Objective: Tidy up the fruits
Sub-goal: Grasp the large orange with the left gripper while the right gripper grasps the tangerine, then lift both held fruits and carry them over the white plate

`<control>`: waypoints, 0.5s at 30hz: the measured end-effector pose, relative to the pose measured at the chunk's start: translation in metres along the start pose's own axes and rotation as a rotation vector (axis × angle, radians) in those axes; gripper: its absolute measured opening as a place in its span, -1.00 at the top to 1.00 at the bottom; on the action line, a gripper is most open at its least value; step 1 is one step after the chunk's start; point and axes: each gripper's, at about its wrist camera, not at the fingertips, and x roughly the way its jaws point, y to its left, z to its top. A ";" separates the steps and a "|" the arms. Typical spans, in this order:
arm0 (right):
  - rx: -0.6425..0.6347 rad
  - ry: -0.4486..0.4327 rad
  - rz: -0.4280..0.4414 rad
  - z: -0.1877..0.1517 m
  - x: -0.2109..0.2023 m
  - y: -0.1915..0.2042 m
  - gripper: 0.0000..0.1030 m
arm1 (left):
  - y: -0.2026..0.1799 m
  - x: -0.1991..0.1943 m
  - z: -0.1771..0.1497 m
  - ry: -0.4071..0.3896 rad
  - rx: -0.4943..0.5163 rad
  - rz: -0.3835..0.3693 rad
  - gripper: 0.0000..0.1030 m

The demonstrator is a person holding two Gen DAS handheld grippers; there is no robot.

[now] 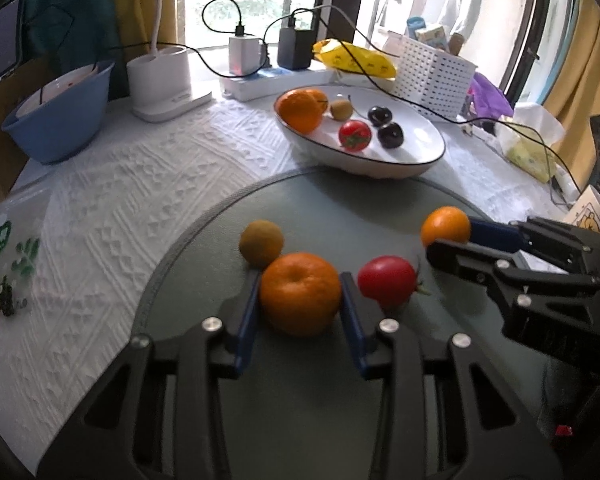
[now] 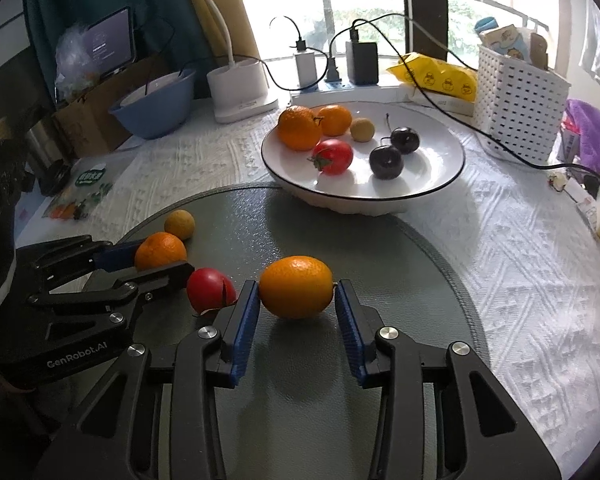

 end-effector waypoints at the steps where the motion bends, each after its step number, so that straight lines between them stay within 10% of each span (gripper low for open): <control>1: 0.001 -0.004 -0.003 -0.001 -0.002 -0.001 0.20 | -0.001 -0.002 0.000 -0.004 0.002 -0.001 0.25; 15: -0.001 -0.093 -0.020 -0.001 -0.035 0.000 0.20 | -0.036 -0.038 0.013 -0.105 0.092 -0.049 0.25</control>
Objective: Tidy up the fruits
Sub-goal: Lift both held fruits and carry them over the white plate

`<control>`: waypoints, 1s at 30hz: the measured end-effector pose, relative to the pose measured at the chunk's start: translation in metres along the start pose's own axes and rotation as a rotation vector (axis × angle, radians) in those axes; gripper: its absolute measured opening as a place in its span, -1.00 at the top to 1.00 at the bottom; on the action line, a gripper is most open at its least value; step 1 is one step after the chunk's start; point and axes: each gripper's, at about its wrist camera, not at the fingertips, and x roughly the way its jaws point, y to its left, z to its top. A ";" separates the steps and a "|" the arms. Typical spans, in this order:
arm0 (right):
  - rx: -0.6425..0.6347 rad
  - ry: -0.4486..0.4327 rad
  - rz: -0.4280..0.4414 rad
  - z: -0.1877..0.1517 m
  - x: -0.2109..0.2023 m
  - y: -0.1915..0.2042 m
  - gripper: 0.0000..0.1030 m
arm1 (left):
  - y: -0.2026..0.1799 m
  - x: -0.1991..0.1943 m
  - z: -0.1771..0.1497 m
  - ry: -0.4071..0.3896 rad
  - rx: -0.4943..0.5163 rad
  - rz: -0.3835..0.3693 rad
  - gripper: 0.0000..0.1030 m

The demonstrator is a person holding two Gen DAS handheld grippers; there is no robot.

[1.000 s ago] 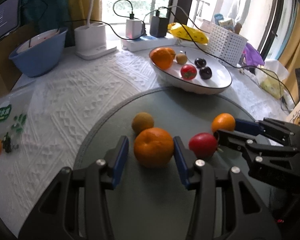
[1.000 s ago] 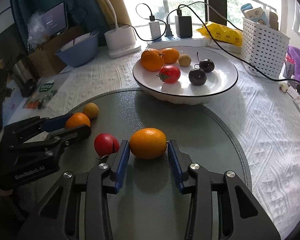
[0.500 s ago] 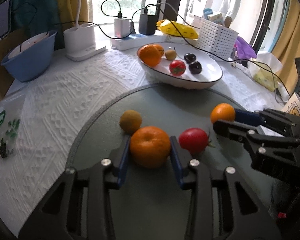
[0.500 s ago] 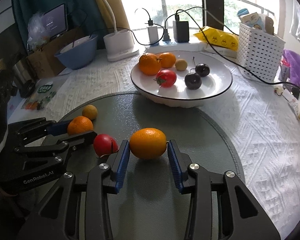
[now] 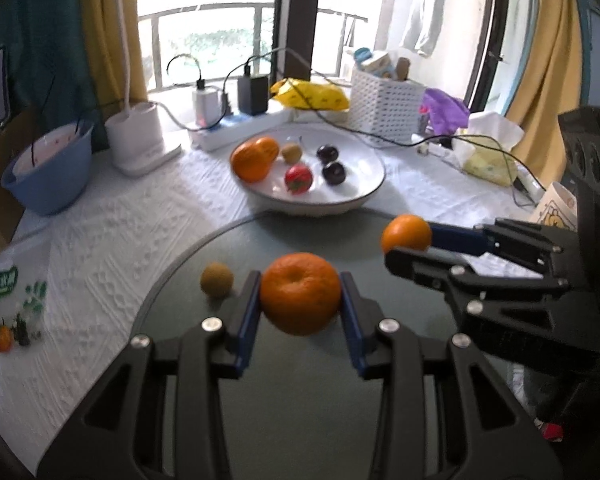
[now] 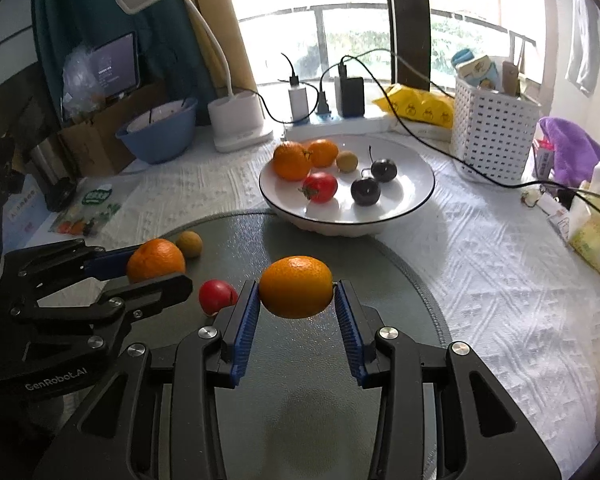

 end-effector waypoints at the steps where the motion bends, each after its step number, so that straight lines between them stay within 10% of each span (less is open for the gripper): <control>1: 0.000 -0.004 0.000 0.000 -0.002 0.000 0.20 | -0.003 -0.002 0.004 -0.010 0.006 -0.006 0.25; 30: 0.010 -0.061 -0.054 0.054 0.010 -0.047 0.20 | 0.003 0.043 0.079 -0.050 0.063 -0.023 0.25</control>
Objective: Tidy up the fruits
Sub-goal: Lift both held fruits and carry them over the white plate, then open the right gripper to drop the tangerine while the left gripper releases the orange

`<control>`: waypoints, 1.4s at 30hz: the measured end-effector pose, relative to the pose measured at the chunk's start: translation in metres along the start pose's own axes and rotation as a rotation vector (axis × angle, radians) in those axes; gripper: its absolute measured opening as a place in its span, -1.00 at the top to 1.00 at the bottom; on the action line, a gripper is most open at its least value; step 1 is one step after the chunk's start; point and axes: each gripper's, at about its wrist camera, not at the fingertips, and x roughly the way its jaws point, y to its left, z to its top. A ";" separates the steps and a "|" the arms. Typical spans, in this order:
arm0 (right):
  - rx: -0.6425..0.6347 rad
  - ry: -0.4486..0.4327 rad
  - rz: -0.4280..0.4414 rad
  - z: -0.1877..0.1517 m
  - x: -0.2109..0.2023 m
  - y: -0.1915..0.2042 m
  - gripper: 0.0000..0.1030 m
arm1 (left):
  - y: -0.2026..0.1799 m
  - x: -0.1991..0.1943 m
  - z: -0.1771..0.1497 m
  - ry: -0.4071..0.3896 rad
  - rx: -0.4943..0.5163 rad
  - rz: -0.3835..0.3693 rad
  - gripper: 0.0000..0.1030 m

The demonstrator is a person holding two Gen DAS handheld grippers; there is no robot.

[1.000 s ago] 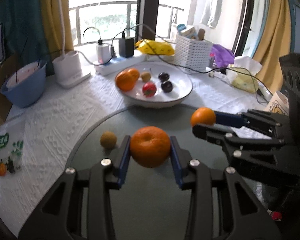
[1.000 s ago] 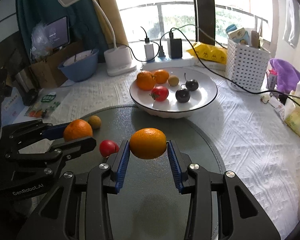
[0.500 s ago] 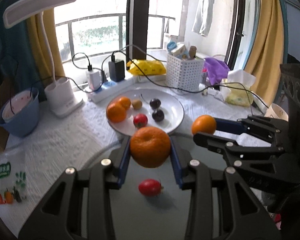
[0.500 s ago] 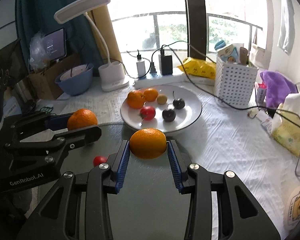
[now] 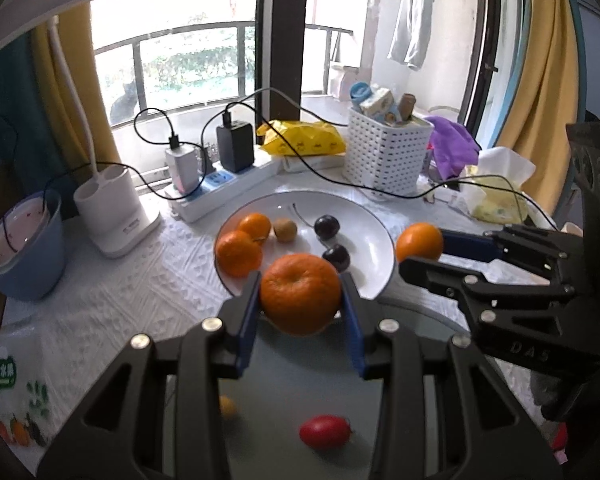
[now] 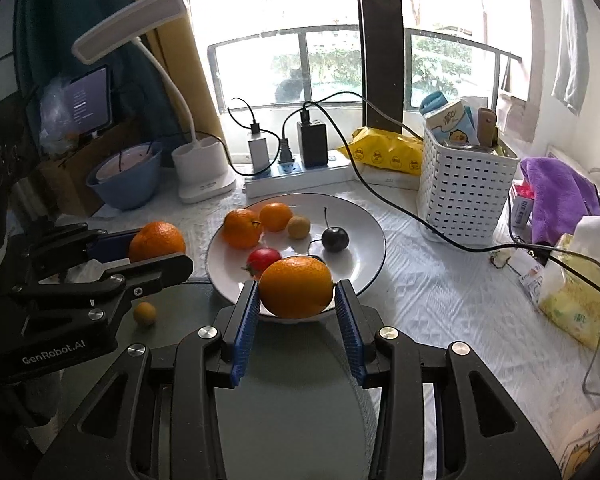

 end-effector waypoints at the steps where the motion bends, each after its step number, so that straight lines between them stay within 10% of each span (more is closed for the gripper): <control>1: 0.004 0.003 -0.001 0.001 0.003 -0.003 0.20 | 0.000 0.004 0.002 0.003 0.003 -0.001 0.25; 35: 0.122 0.073 -0.006 0.023 0.073 -0.058 0.20 | 0.001 0.094 0.032 0.093 0.005 -0.012 0.24; 42: 0.126 0.052 -0.031 0.026 0.065 -0.057 -0.11 | 0.001 0.085 0.030 0.085 -0.010 -0.011 0.13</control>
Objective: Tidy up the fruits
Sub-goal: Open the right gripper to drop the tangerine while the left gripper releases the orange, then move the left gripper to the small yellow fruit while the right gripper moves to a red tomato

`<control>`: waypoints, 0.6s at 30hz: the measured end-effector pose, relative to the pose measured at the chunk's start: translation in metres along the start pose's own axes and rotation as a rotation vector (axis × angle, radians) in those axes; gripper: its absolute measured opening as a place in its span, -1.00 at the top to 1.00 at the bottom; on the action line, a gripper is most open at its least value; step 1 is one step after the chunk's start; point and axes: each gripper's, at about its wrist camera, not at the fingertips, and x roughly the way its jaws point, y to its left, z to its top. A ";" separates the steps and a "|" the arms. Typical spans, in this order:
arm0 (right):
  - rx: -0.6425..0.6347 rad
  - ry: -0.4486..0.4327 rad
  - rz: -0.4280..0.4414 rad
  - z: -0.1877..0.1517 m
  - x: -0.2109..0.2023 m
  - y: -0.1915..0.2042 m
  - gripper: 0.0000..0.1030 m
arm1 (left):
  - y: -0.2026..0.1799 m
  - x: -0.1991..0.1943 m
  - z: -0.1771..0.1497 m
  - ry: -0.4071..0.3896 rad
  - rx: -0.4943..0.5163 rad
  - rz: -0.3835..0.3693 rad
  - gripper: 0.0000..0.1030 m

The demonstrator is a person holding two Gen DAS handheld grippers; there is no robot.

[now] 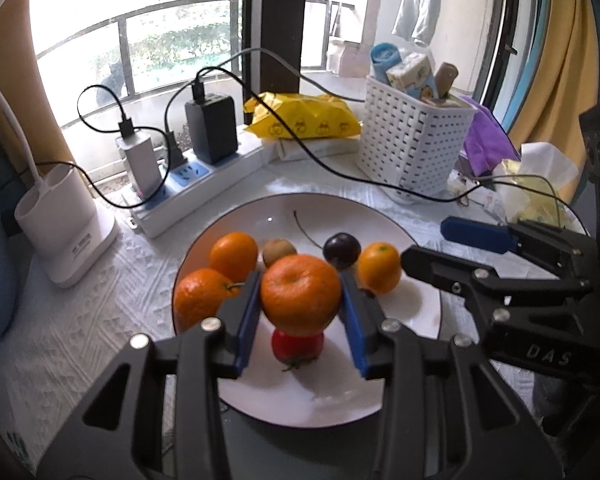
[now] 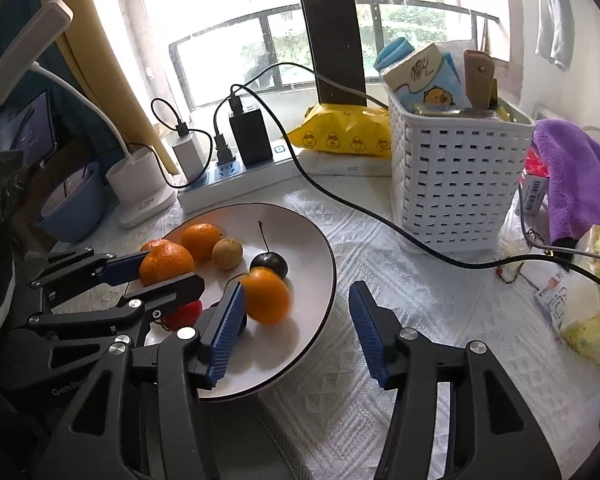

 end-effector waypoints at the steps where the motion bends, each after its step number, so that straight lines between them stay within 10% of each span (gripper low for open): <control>1: 0.002 -0.002 -0.003 0.000 -0.001 0.000 -0.11 | 0.001 -0.003 0.000 -0.012 -0.008 0.000 0.08; 18: -0.011 -0.048 -0.012 -0.004 -0.037 0.016 -0.11 | 0.006 -0.055 -0.004 -0.108 -0.047 0.020 -0.13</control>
